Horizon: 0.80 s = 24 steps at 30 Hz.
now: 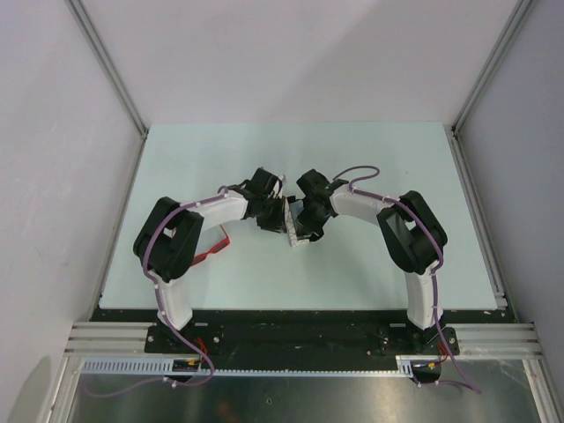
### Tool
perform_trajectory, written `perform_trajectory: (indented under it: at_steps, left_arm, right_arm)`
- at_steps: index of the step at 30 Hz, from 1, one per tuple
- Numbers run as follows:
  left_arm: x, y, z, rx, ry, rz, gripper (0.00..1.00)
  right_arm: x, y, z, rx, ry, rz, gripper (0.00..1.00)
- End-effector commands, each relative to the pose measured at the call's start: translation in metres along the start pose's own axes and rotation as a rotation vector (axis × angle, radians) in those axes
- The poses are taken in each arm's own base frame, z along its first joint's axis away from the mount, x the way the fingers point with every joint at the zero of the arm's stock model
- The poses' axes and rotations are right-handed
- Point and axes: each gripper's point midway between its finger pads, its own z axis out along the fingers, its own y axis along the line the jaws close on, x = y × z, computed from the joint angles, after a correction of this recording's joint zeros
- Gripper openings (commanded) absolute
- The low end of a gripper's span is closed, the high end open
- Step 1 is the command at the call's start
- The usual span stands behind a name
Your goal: Organize the sunglasses
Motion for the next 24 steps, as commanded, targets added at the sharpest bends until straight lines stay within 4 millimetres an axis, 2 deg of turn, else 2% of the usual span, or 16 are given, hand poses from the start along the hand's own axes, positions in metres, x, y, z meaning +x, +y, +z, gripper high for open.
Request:
perform_trajectory:
  at_steps: [1,5,11,15,17,20,22,24]
  left_arm:
    - [-0.011,-0.010,-0.013,0.034,-0.051,0.000,0.28]
    - [-0.012,-0.010,-0.014,0.034,-0.055,0.000,0.28]
    - [-0.014,-0.008,-0.018,0.017,-0.071,0.001,0.29]
    - [-0.017,-0.003,-0.021,-0.015,-0.095,0.000,0.31]
    - [-0.021,-0.002,-0.025,-0.023,-0.114,0.000,0.32]
    - [-0.024,0.000,-0.030,-0.041,-0.136,0.003,0.40]
    - [-0.027,0.000,-0.036,-0.043,-0.153,0.011,0.50]
    - [-0.031,-0.003,-0.039,-0.034,-0.167,0.011,0.60]
  right_arm:
    - [-0.006,0.000,0.004,0.000,-0.025,-0.045,0.00]
    - [-0.014,0.015,-0.013,-0.048,-0.077,-0.073,0.03]
    - [-0.038,0.038,-0.047,-0.085,-0.201,-0.121,0.14]
    - [-0.055,0.051,-0.074,-0.098,-0.305,-0.177,0.28]
    - [-0.061,0.058,-0.085,-0.116,-0.342,-0.196,0.29]
    - [-0.076,0.057,-0.102,-0.099,-0.414,-0.255,0.35]
    - [-0.084,0.049,-0.111,-0.069,-0.445,-0.327,0.42]
    - [-0.092,0.040,-0.110,-0.047,-0.452,-0.367,0.48]
